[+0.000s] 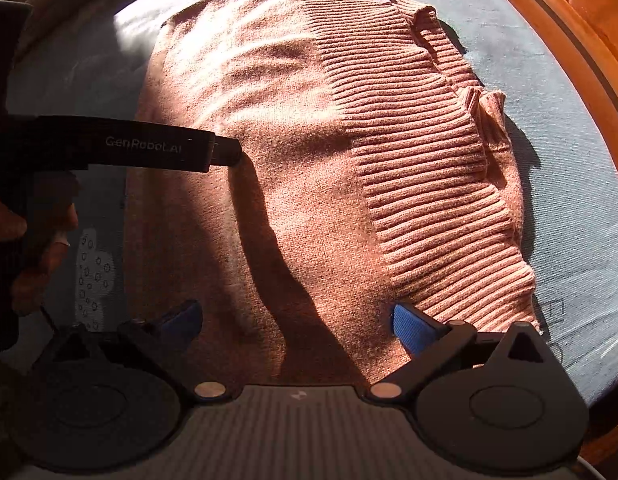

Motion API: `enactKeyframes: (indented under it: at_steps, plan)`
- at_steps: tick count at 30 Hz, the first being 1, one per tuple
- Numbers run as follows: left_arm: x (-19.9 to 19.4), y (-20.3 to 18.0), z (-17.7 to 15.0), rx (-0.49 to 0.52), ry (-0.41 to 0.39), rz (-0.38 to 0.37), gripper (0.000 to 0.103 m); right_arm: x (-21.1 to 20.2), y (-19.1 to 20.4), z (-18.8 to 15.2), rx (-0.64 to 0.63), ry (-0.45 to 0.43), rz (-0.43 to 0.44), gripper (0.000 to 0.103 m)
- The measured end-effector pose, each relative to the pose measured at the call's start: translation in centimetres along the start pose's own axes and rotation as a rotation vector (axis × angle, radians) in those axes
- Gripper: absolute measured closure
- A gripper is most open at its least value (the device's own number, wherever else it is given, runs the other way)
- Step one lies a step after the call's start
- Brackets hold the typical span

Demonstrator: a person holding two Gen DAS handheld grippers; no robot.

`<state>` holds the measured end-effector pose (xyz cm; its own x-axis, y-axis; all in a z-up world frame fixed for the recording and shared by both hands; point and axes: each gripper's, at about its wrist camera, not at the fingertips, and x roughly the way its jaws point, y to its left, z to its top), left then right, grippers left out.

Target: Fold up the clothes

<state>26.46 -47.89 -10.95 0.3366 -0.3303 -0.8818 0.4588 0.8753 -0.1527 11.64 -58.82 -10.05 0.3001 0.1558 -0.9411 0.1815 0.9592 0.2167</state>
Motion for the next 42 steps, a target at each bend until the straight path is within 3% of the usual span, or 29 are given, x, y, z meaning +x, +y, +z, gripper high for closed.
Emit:
enactKeyframes:
  at_steps: [4, 8, 14, 17, 20, 24, 25, 28, 30, 34, 36, 38, 42]
  plan:
    - [-0.9, 0.5, -0.2, -0.039, -0.055, 0.006, 0.009, 0.2, -0.1, -0.2, -0.001, -0.001, -0.001, 0.0]
    - [-3.3, 0.8, -0.4, -0.031, -0.15, 0.031, 0.009, -1.0, 0.0, -0.5, -0.002, -0.063, -0.013, 0.0]
    - [-11.7, -0.4, -0.6, 0.225, -0.461, 0.269, 0.007, -3.2, 1.8, -1.4, -0.203, -0.123, -0.157, 0.0]
    - [-15.9, -0.7, -0.5, 0.306, -0.531, 0.37, 0.001, -5.1, 3.1, -1.0, -0.27, -0.169, -0.216, 0.0]
    - [-18.9, -0.3, -0.2, 0.348, -0.477, 0.385, 0.001, -7.2, 4.0, 0.0, -0.273, -0.178, -0.213, 0.0]
    - [-22.9, 1.0, -0.1, 0.283, -0.366, 0.421, 0.001, -10.3, 5.7, 1.9, -0.233, -0.17, -0.127, 0.0]
    - [-23.7, 1.5, -0.1, 0.258, -0.326, 0.432, 0.001, -11.2, 6.5, 2.3, -0.227, -0.165, -0.11, 0.0]
    - [-24.6, 3.8, -0.6, 0.156, -0.085, 0.388, 0.001, -13.8, 8.7, 3.7, -0.185, -0.134, -0.044, 0.0]
    - [-26.3, 5.8, -2.1, 0.027, -0.022, 0.349, 0.001, -15.5, 10.2, 4.6, -0.153, -0.114, 0.006, 0.0]
    - [-31.5, 8.3, -4.3, -0.132, -0.067, 0.42, 0.001, -20.0, 13.4, 5.8, -0.145, -0.175, 0.078, 0.0]
    - [-34.3, 8.8, -4.6, -0.143, -0.138, 0.489, 0.001, -22.3, 14.7, 6.4, -0.174, -0.248, 0.076, 0.0]
    - [-36.7, 9.2, -4.4, -0.15, -0.213, 0.507, 0.001, -24.5, 15.9, 7.0, -0.201, -0.317, 0.075, 0.0]
    - [-41.5, 10.0, -4.1, -0.164, -0.364, 0.541, 0.001, -26.1, 18.1, 7.9, -0.225, -0.324, 0.078, 0.0]
